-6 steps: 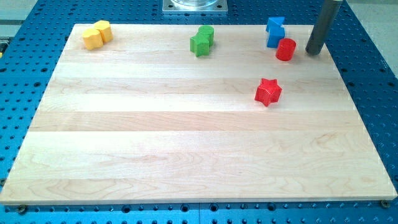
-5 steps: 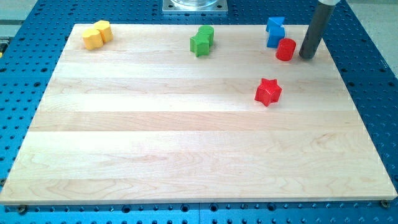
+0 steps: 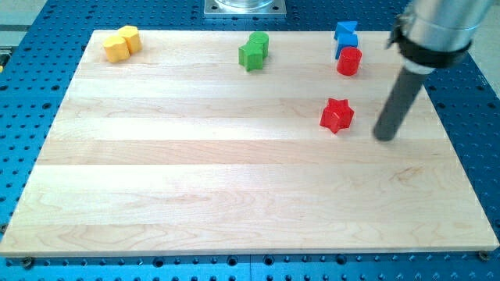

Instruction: Move the red star below the red circle

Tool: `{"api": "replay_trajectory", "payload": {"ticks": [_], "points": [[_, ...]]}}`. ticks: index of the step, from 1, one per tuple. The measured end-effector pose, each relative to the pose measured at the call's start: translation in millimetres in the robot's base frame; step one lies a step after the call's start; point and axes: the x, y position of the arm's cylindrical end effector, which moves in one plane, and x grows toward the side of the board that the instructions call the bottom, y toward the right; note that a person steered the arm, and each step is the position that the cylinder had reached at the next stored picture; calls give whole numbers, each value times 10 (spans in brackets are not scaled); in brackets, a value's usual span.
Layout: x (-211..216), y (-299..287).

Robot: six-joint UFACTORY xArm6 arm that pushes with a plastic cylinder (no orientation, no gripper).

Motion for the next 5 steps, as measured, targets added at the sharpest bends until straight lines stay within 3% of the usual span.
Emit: {"api": "replay_trajectory", "payload": {"ticks": [2, 4, 5], "points": [[-313, -286], [-26, -540], [-96, -752]]}}
